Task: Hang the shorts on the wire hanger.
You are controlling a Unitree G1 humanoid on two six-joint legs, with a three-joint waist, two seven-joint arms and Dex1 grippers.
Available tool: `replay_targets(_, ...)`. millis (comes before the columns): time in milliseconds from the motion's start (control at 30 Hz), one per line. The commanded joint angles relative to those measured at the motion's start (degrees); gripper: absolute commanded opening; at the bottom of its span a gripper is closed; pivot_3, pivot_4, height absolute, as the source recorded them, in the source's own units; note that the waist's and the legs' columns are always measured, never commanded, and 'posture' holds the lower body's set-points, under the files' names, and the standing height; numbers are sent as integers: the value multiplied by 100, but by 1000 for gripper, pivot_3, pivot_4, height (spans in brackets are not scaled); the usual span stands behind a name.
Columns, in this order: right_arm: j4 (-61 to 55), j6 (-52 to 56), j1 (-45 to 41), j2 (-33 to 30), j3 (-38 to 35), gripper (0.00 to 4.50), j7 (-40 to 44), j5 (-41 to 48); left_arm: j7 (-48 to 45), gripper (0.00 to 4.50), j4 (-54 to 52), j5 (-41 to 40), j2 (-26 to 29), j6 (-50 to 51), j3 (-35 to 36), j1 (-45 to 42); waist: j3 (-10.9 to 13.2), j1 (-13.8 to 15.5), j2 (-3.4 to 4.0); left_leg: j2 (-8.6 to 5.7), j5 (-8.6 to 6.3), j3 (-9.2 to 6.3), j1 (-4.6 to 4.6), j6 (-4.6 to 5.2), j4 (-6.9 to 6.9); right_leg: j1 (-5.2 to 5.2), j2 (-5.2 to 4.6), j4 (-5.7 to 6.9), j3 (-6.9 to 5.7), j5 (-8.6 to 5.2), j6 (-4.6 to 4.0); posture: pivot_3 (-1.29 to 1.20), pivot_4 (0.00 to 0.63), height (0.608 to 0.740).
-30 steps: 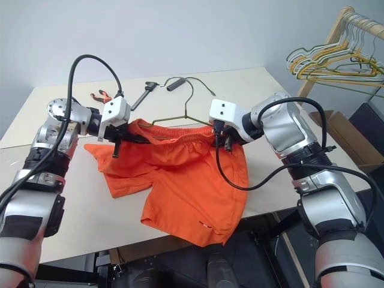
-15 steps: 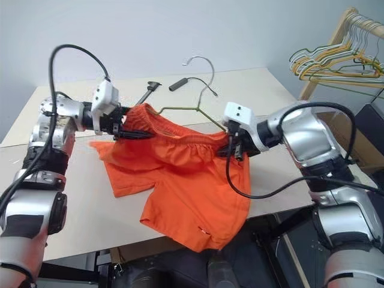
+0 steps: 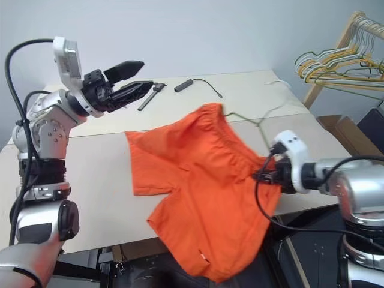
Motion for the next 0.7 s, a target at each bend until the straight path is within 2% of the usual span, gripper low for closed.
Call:
replay_targets(33, -134, 118, 327, -389, -983, 0, -531, 324, 832, 4442, -772, -637, -28, 844, 252, -72, 2, 18, 0, -1, -1, 0, 4, 1, -1, 4, -1, -1, 0, -1, 1, -245, 104, 740)
replay_targets(133, 234, 118, 592, -976, -1156, 0, -1002, 785, 1161, 4442, -929, -831, 52, 1194, 245, -228, 5, -21, 2, -8, -4, 8, 37, 3, -10, 22, 0, -1, 15, -2, 0, -256, 110, 740)
replay_targets(267, 1016, 118, 580, -1577, -1311, 0, -1602, 1686, 1227, 4442, -957, -824, 123, 1140, 147, -391, 31, -121, -6, -11, -4, 21, 99, 3, -41, 79, 2, -16, 26, -6, -6, -259, 114, 740)
replay_targets(367, 2244, 118, 29, -1984, -1181, 0, -2490, 2156, 1158, 4442, -936, -861, 146, 1082, 87, -501, 36, -193, -1, -13, -4, 29, 151, 3, -86, 122, 6, -61, 39, -7, -11, -259, 115, 740)
replay_targets(567, 4193, 118, -1155, -2499, -977, 0, -4152, 3316, 1343, 4442, -967, -1106, -8, 1065, 210, -613, 47, -262, 6, -17, -8, 52, 149, 10, -111, 107, 10, -82, 75, -6, -6, -256, 111, 740)
replay_targets(700, 5356, 118, -2125, -2564, -820, 0, -5406, 3669, 1326, 4442, -1000, -1158, 0, 1019, 163, -610, 68, -317, 9, -20, -16, 74, 147, 23, -118, 104, 8, -101, 97, -5, 7, -256, 105, 740)
